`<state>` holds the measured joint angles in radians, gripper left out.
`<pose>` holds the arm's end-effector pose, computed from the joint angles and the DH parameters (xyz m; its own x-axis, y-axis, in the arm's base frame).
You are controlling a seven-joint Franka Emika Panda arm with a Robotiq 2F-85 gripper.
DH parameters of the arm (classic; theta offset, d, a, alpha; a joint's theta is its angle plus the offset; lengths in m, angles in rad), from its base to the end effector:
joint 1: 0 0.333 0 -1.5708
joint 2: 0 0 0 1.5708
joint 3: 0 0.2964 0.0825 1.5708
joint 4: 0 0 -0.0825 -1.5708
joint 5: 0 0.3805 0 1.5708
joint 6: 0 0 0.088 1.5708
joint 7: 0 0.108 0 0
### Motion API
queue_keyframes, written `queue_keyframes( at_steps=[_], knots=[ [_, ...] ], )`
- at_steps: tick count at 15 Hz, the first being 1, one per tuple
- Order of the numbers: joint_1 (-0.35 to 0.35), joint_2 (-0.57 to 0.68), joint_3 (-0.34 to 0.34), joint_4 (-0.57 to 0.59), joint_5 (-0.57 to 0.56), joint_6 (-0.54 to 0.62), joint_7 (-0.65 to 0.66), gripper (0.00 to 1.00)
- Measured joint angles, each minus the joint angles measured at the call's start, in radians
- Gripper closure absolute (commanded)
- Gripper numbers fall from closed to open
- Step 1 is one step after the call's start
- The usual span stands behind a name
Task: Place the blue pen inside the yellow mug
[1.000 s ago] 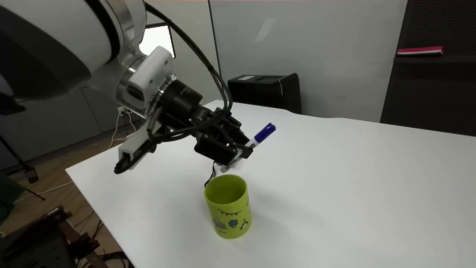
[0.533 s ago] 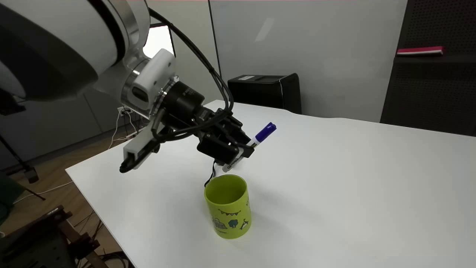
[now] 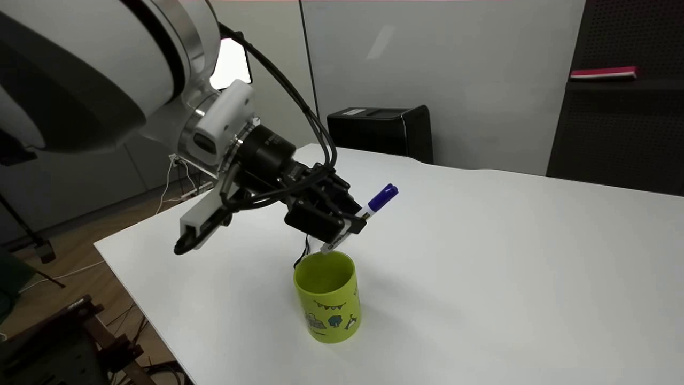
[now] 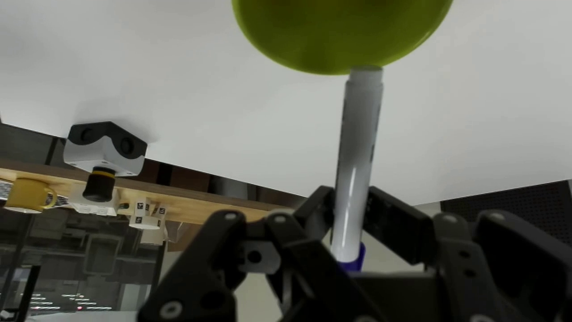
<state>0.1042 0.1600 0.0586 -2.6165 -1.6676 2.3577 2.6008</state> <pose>0.3892 0.0512 0.1575 0.4036 -0.5032 0.7642 -0.8102 -0.5845 0.0430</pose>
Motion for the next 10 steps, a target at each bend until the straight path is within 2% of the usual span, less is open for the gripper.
queue_keyframes(
  at_steps=[10],
  knots=[
    [0.0,0.08,0.027,0.022,0.022,0.0,0.0,0.94]
  ],
)
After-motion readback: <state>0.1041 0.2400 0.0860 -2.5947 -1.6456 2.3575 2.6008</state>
